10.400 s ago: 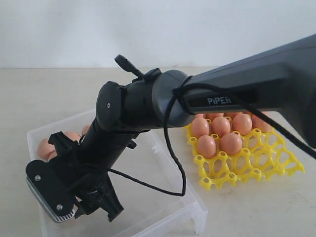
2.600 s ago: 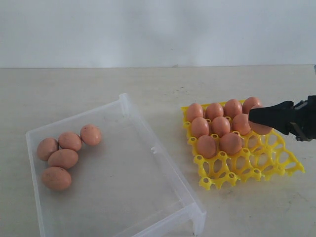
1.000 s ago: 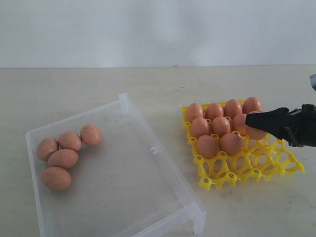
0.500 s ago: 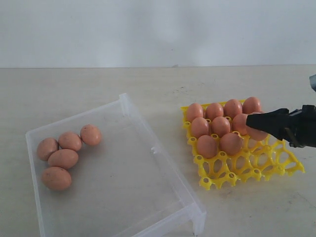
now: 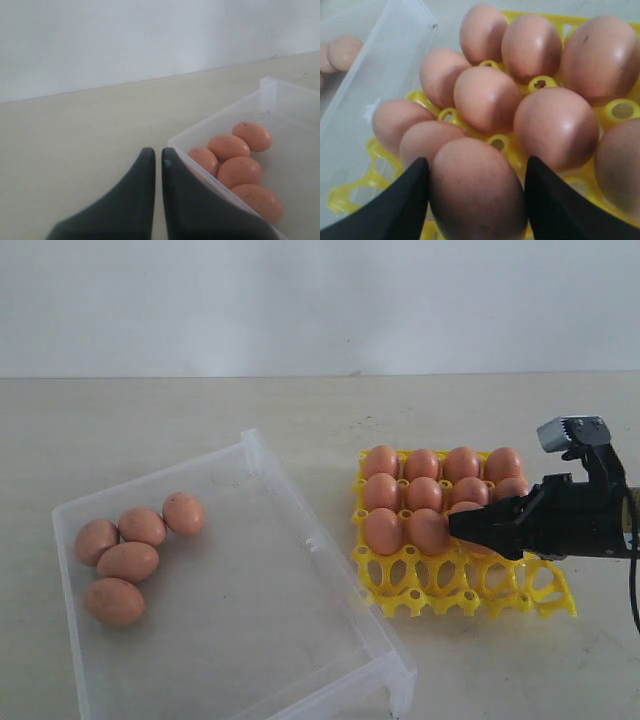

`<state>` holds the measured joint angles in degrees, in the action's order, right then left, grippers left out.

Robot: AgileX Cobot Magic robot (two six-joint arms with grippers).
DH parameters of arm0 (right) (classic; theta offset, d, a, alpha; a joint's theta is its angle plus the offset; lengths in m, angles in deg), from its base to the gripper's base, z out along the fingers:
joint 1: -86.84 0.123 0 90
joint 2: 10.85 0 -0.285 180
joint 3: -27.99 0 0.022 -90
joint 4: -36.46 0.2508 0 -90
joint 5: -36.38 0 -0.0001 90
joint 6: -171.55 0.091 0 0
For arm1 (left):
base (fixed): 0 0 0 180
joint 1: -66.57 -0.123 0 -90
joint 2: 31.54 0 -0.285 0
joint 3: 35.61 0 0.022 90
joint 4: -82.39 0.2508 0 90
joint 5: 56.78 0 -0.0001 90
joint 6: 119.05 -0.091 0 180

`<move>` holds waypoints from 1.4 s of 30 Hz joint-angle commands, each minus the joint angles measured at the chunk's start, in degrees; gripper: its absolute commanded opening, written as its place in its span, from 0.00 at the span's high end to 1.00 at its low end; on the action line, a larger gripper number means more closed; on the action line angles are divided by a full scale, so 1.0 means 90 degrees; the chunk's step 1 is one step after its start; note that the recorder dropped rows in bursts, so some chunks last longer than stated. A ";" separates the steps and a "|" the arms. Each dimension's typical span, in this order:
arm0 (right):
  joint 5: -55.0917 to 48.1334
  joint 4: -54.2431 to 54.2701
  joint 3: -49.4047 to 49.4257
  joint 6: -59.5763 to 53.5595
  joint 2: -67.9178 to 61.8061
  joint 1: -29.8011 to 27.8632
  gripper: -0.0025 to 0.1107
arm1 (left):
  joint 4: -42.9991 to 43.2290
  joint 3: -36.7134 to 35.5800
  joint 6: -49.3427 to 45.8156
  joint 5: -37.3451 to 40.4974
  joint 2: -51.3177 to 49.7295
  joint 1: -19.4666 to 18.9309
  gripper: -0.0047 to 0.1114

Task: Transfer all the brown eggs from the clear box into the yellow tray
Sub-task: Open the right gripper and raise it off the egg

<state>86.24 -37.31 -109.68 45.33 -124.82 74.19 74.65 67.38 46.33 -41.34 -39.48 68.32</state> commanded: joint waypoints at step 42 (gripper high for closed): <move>0.2233 0.0437 -0.0136 0.0668 0.0317 0.0078 0.54 | -0.0045 -0.0023 0.0003 -0.0049 0.0017 0.0019 0.92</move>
<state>104.88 -31.89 -109.82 48.31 -124.15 74.86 74.65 67.38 46.33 -41.34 -39.48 68.32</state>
